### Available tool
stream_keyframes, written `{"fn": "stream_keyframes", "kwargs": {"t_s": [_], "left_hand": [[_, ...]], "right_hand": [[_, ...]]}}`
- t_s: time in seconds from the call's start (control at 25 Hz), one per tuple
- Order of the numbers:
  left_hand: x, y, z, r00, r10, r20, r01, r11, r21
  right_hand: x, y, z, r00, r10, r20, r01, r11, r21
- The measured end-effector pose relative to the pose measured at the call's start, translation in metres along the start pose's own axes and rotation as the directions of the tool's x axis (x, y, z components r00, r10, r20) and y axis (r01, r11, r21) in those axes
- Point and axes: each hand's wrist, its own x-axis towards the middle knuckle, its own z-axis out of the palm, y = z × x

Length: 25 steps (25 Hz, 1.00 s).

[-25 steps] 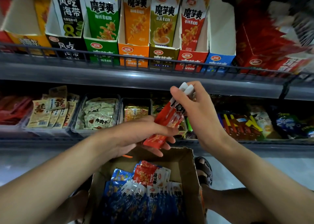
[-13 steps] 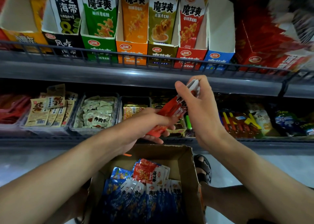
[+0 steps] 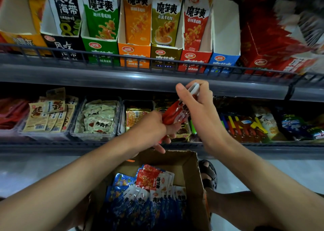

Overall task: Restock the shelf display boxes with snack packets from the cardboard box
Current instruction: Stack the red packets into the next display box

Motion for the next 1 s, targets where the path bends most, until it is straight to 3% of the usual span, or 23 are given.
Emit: {"fn": "stream_keyframes", "kwargs": {"t_s": [0.16,0.24,0.36,0.52,0.68,1.0], "left_hand": [[0.002,0.003,-0.012,0.999,-0.004,-0.039,0.002,0.999,-0.040],[0.000,0.004,-0.014,1.000,-0.013,-0.025,0.013,1.000,-0.014],[-0.005,0.008,-0.015,0.993,-0.016,0.113,0.023,0.998,-0.059],[-0.008,0.014,-0.015,0.958,-0.107,0.266,0.152,0.977,-0.152],[-0.005,0.012,-0.012,0.955,-0.155,0.253,0.198,0.968,-0.155],[-0.002,0.009,-0.013,0.969,-0.120,0.217,0.150,0.980,-0.128]], "right_hand": [[0.004,-0.007,-0.015,0.988,-0.005,0.157,0.015,0.998,-0.062],[0.003,-0.006,-0.016,0.990,-0.016,0.139,0.029,0.995,-0.091],[0.003,-0.005,-0.016,0.997,-0.032,0.067,0.036,0.998,-0.060],[0.007,-0.005,-0.016,0.999,0.046,0.015,-0.046,0.999,-0.003],[0.007,-0.003,-0.014,0.998,0.061,0.013,-0.061,0.998,-0.005],[0.007,-0.005,-0.017,0.996,0.085,0.018,-0.085,0.996,-0.010]]}}
